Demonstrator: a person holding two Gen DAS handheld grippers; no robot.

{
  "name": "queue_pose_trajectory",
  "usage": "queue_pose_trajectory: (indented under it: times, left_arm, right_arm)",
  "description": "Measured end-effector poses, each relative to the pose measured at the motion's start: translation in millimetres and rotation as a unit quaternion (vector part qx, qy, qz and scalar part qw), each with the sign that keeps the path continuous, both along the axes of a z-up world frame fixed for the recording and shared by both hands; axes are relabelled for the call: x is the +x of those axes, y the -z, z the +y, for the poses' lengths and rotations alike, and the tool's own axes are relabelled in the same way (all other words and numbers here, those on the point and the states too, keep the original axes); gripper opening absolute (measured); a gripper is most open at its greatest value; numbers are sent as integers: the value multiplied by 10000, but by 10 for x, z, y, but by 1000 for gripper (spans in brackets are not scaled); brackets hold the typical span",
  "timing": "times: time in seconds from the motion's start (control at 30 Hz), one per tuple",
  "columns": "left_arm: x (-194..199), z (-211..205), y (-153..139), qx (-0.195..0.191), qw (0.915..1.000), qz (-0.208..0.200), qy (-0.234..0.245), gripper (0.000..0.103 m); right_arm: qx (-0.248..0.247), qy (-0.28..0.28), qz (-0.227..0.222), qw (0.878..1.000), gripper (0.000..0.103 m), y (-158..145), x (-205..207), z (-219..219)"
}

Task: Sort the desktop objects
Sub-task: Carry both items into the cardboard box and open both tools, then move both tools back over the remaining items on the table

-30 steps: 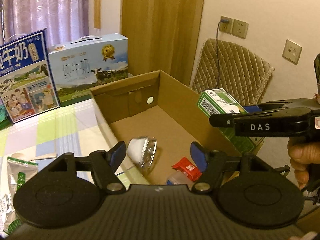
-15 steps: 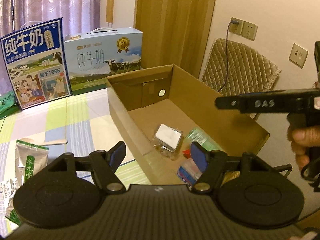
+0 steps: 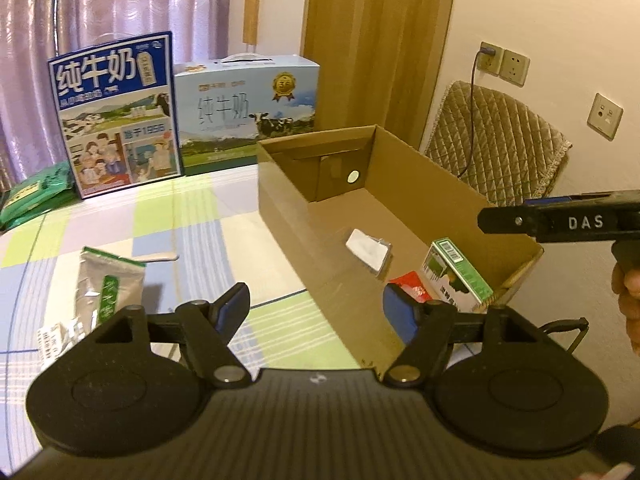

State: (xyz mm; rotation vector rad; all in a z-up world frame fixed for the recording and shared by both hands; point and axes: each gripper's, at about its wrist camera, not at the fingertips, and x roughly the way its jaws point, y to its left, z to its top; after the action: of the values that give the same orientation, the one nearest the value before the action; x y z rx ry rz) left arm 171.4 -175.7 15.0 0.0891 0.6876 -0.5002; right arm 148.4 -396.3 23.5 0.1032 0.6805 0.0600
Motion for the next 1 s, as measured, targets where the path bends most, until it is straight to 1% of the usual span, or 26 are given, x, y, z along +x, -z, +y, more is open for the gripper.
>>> queue_pose_trajectory:
  times: [0.23, 0.33, 0.4, 0.6, 0.8, 1.0]
  left_arm:
    - [-231, 264, -90, 33, 9999, -44, -122, 74]
    - [-320, 368, -117, 30, 9999, -42, -145, 76]
    - [-377, 435, -135, 27, 9999, -48, -147, 77]
    - [-516, 664, -179, 6, 9996, -88, -252, 84]
    - [-585, 912, -194, -21, 9992, -60, -401, 89]
    - [-592, 1234, -252, 172, 9980, -176, -576, 97]
  right_arm:
    - [-111, -152, 20, 9998, 80, -86, -224, 274]
    - [-149, -228, 1, 9996, 84, -128, -293, 408]
    - [-197, -278, -45, 9994, 90, -154, -335, 503]
    - [-267, -443, -115, 9986, 97, -182, -415, 783]
    - [-358, -605, -135, 9974, 101, -164, -441, 1033]
    - [-207, -784, -137, 9966, 101, -104, -526, 1240]
